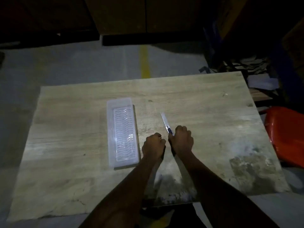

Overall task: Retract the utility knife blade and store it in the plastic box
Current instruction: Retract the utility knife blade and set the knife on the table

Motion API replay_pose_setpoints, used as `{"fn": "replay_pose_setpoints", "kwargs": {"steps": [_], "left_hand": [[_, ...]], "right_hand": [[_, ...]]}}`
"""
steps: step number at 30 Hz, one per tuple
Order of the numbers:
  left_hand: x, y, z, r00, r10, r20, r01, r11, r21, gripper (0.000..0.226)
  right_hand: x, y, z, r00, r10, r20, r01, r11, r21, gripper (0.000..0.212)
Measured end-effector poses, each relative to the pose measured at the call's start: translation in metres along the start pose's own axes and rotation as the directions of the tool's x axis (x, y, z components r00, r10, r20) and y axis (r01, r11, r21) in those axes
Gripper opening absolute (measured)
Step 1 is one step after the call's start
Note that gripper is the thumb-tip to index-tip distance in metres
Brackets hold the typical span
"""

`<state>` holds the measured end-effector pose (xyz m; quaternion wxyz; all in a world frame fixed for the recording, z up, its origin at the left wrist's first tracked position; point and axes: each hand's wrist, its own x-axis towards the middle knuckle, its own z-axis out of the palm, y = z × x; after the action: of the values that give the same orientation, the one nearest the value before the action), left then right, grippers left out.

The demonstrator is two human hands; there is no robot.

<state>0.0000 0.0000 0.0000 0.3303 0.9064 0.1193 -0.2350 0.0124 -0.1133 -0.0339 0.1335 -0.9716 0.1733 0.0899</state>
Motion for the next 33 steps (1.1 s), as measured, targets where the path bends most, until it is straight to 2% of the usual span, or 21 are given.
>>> {"fn": "replay_pose_setpoints", "kwargs": {"steps": [4, 8, 11, 12, 14, 16, 20, 24, 29, 33], "left_hand": [[0.012, 0.001, 0.000, 0.994, -0.104, -0.016, 0.101, 0.988, -0.116, 0.034], [0.018, -0.002, 0.001, 0.991, -0.136, -0.003, 0.133, 0.972, -0.192, 0.026], [0.025, -0.003, 0.005, 0.978, -0.192, 0.078, 0.207, 0.916, -0.343, 0.025], [0.027, -0.002, 0.006, 0.955, -0.257, 0.147, 0.296, 0.842, -0.450, 0.024], [0.030, 0.000, 0.007, 0.890, -0.351, 0.291, 0.453, 0.610, -0.650, 0.018], [0.031, 0.003, 0.004, 0.867, -0.345, 0.360, 0.492, 0.476, -0.729, 0.014], [0.014, 0.017, -0.013, 0.873, -0.236, 0.426, 0.486, 0.366, -0.793, 0.020], [-0.005, 0.018, -0.035, 0.913, -0.190, 0.362, 0.406, 0.328, -0.853, 0.023], [-0.041, 0.016, -0.075, 0.964, -0.074, 0.255, 0.265, 0.348, -0.899, 0.030], [-0.074, 0.019, -0.100, 0.982, -0.025, 0.186, 0.181, 0.385, -0.905, 0.027]], "right_hand": [[0.011, -0.008, -0.001, 0.999, -0.007, 0.035, 0.009, 0.998, -0.064, 0.034], [0.017, -0.013, 0.003, 0.999, 0.002, 0.045, 0.000, 0.999, -0.047, 0.029], [0.018, -0.016, 0.003, 0.998, 0.005, 0.070, -0.003, 1.000, -0.027, 0.026], [0.017, -0.016, 0.003, 0.997, -0.001, 0.078, 0.003, 1.000, -0.025, 0.025], [0.017, -0.017, 0.002, 0.996, -0.009, 0.086, 0.010, 1.000, -0.016, 0.024], [0.017, -0.020, -0.002, 0.996, -0.014, 0.090, 0.010, 0.999, 0.039, 0.025], [0.006, -0.033, -0.020, 0.994, -0.101, 0.052, 0.094, 0.988, 0.124, 0.031], [-0.015, -0.046, -0.056, 0.977, -0.211, -0.039, 0.214, 0.972, 0.093, 0.035], [-0.054, -0.066, -0.100, 0.941, -0.316, -0.124, 0.327, 0.940, 0.091, 0.032], [-0.084, -0.074, -0.131, 0.927, -0.357, -0.117, 0.369, 0.924, 0.097, 0.027]]}}
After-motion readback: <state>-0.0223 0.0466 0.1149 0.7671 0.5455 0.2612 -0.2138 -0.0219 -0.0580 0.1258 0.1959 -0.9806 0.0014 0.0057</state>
